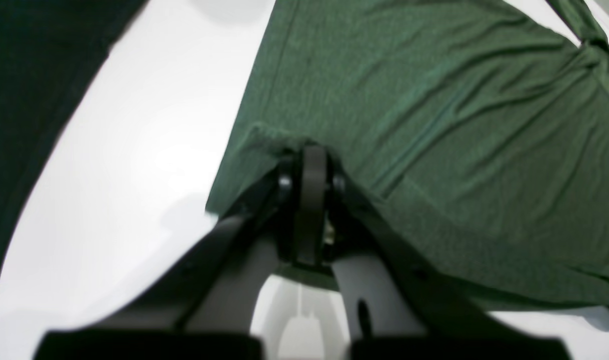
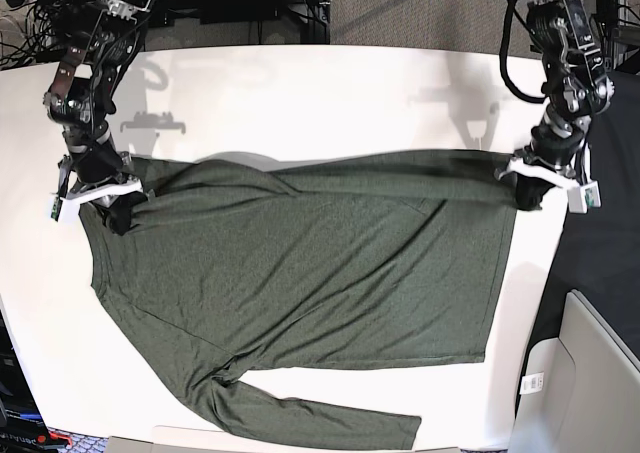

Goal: Fold the T-shirt properly
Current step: 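Drag the held shoulder edge across the table with both grippers, then lower the shoulder edge onto the table and open both grippers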

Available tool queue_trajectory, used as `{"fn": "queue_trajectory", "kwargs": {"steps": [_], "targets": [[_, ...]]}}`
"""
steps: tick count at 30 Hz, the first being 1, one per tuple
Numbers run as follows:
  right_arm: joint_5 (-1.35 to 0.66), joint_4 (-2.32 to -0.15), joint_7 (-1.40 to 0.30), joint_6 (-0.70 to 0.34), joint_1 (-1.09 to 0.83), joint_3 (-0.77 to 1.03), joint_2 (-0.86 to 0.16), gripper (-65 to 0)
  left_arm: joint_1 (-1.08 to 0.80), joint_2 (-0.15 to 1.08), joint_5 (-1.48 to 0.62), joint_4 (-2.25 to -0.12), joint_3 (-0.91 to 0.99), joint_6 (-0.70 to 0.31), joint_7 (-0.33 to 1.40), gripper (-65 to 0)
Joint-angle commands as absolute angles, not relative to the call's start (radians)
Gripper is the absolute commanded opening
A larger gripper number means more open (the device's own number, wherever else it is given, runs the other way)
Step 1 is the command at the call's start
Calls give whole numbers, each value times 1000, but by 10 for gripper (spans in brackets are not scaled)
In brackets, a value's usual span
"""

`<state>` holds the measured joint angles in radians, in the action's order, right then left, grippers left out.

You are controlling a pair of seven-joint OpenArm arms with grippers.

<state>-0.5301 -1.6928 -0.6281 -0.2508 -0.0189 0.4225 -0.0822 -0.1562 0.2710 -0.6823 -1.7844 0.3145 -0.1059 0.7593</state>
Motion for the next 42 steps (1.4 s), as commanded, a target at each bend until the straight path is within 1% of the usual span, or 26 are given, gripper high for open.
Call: {"fn": "queue_trajectory", "kwargs": {"steps": [1,12,20,27,29,32,35,37,40,41,42], "targets": [[-542,-1698,-596,-259,12,426,-93,-648,-131,283,-688,-1793,320,-110,731,-650],[-542,-1610,-595,-259,93,427,-90,-648,-28,283,-688,-1643,317,-110,719,-650],[-542,-1573,-595,-259,101,449,-88,-646,22,226,-688,-1524,314,-111,719,-650],[-532,-1570,-595,-254,93,450,-88,-644,22,225,-687,-1506,312,-110,719,-644],[-512,-1572,-595,-254,93,450,-88,-643,22,228,-685,-1506,312,-108,719,-611],[-501,-1575,-598,-252,91,450,-88,-643,19,231,-685,-1512,311,-108,731,-533],[-501,-1575,-599,-252,81,450,-88,-639,-1,254,-685,-1546,311,-108,733,-482],[-501,-1577,-599,-251,77,449,-88,-603,-24,255,-685,-1575,311,-108,733,-468],[-504,-1577,-601,-251,74,443,-88,-504,-62,265,-685,-1627,311,-107,733,-463],[-504,-1577,-601,-251,70,441,-88,-483,-79,271,-688,-1641,312,-107,733,-463],[-504,-1583,-601,-251,64,441,-88,-481,-93,272,-688,-1649,312,-107,733,-462]]}}
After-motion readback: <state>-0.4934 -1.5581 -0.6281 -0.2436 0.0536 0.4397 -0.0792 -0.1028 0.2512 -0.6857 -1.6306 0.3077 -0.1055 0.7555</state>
